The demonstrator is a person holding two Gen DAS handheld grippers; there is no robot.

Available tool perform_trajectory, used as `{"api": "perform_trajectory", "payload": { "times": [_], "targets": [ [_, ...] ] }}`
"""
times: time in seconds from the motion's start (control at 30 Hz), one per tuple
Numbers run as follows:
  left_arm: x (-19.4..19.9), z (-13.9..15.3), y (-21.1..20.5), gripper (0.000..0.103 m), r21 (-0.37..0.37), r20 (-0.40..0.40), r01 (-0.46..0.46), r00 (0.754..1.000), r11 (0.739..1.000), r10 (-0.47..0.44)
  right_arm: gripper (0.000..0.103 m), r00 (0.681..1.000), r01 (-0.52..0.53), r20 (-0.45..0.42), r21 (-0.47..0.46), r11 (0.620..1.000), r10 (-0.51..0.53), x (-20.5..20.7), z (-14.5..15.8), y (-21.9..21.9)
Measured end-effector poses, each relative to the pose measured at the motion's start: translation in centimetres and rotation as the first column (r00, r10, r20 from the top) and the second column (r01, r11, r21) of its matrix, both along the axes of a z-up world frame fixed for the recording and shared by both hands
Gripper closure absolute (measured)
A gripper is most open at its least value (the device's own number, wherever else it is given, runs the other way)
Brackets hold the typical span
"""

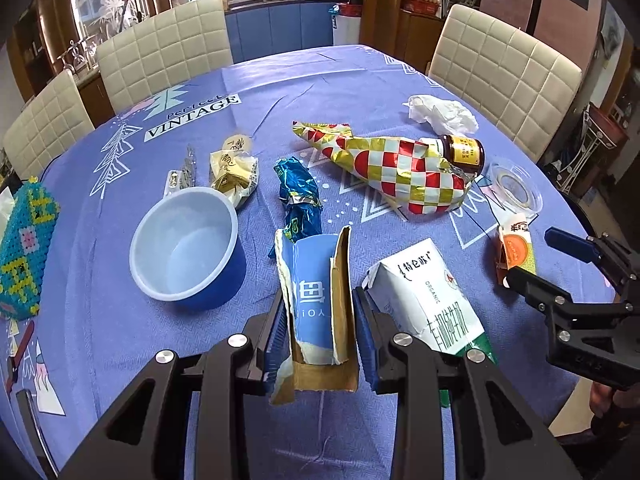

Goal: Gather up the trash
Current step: 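Lift both held items and carry them toward the black trash bin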

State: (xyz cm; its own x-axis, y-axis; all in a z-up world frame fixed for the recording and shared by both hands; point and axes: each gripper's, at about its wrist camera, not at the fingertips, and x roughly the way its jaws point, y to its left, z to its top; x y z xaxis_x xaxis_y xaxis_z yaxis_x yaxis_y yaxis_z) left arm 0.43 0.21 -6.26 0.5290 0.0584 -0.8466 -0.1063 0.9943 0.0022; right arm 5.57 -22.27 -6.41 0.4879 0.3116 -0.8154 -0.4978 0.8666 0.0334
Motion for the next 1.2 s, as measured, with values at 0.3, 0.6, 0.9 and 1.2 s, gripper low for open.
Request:
{"api": "perform_trajectory", "payload": {
  "times": [0.3,0.6,0.9,1.2],
  "targets": [
    [1.2,-0.9,0.0,0.072,0.01,0.008,0.016,1.0,1.0,-0.016,0.05,1.0,0.01,-0.026,-0.008,1.0,-0.011,1.3,-2.2,0.3],
    [1.4,0.4,-0.9,0.072,0.004,0.008,0.002,1.0,1.0,-0.002,0.065,1.0,-0.019,-0.015,-0.002,1.0,0.019,1.3,-0.3,-0.3],
    [2.5,1.7,-5.1,0.072,-0.005,0.013,0.043,0.999,0.999,-0.043,0.066,1.0,-0.019,0.008,0.001,1.0,0.019,1.4,1.8,-3.3],
    [4.8,2.7,-12.0,0.072,-0.007,0.024,0.135,0.991,0.991,-0.135,0.066,0.999,0.03,0.03,0.003,1.0,-0.03,2.2,3.2,-9.0]
  ]
}}
